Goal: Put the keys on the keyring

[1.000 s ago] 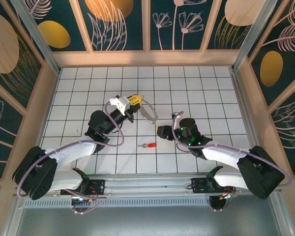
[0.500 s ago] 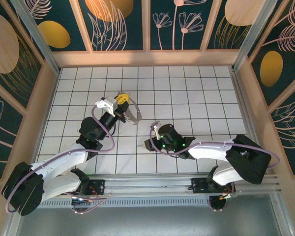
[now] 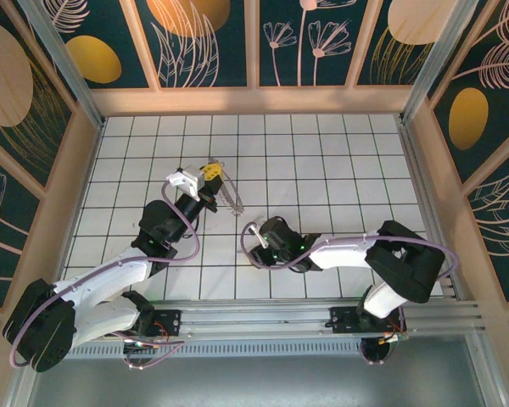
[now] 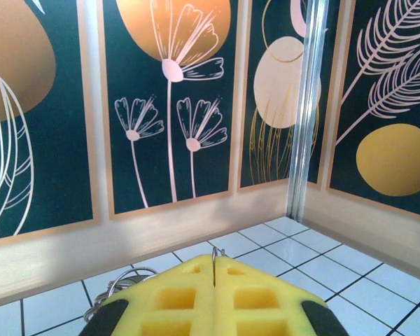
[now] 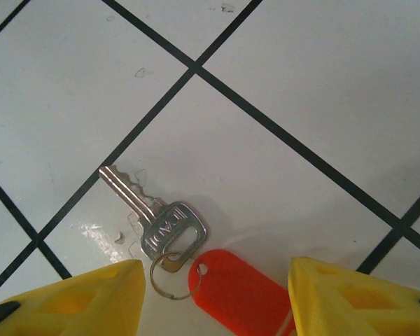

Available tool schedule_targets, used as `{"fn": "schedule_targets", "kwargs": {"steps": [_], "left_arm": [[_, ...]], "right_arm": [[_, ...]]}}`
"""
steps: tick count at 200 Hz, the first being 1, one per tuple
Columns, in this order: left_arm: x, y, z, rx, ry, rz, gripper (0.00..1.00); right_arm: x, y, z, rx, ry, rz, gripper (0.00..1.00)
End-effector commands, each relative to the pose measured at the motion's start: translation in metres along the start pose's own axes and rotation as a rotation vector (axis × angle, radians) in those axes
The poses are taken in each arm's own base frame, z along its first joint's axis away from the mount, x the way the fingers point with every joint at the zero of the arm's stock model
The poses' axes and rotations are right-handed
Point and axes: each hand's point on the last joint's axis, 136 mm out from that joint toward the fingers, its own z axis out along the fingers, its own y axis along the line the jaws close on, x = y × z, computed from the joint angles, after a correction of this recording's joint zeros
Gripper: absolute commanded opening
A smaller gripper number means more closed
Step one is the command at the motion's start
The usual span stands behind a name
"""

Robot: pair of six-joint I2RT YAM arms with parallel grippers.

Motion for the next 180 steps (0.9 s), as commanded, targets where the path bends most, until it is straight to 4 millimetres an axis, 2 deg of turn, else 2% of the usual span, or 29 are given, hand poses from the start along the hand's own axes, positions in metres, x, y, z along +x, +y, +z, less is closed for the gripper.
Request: {"fn": "schedule_targets", "kwargs": {"steps": [1,32,56,87,106,137,150,180], "left_arm": [[-0.028,-0.004,0.003,0.014,-0.077,-0.024,0.0],[-0.028,-0.004,0.002,0.015,-0.078,-0.03,0.0],[-0.028,-0.004,0.001,0.017,-0.077,-0.033,0.0],[-0.025,-0.004,-0.002,0.021,-0.071,-0.042,0.0],[-0.021,-0.005,-0.003,0.027,-0.065,-0.05,0.0],[-0.015,-0.005,-0.004,0.028,-0.053,-0.059,0.0],[-0.015,-0.006,-0.003,0.033,-0.058,-0.067,0.0],[-0.012,-0.007,-0.001,0.042,-0.053,-0.076,0.0]], "right_arm": [[-0.002,0.0,0.007,0.016,0.017,-0.03,0.56],[-0.005,-0.013,0.014,0.084,0.022,-0.002,0.55],[-0.011,-0.033,0.014,0.121,0.0,0.087,0.53],[-0.017,-0.072,0.004,0.202,-0.039,0.245,0.48],[-0.021,-0.086,-0.007,0.221,-0.076,0.313,0.48],[-0.033,-0.069,-0.021,0.107,-0.137,0.301,0.51],[-0.035,-0.055,-0.024,0.042,-0.142,0.277,0.52],[-0.034,-0.04,-0.027,0.013,-0.129,0.244,0.53]]}}
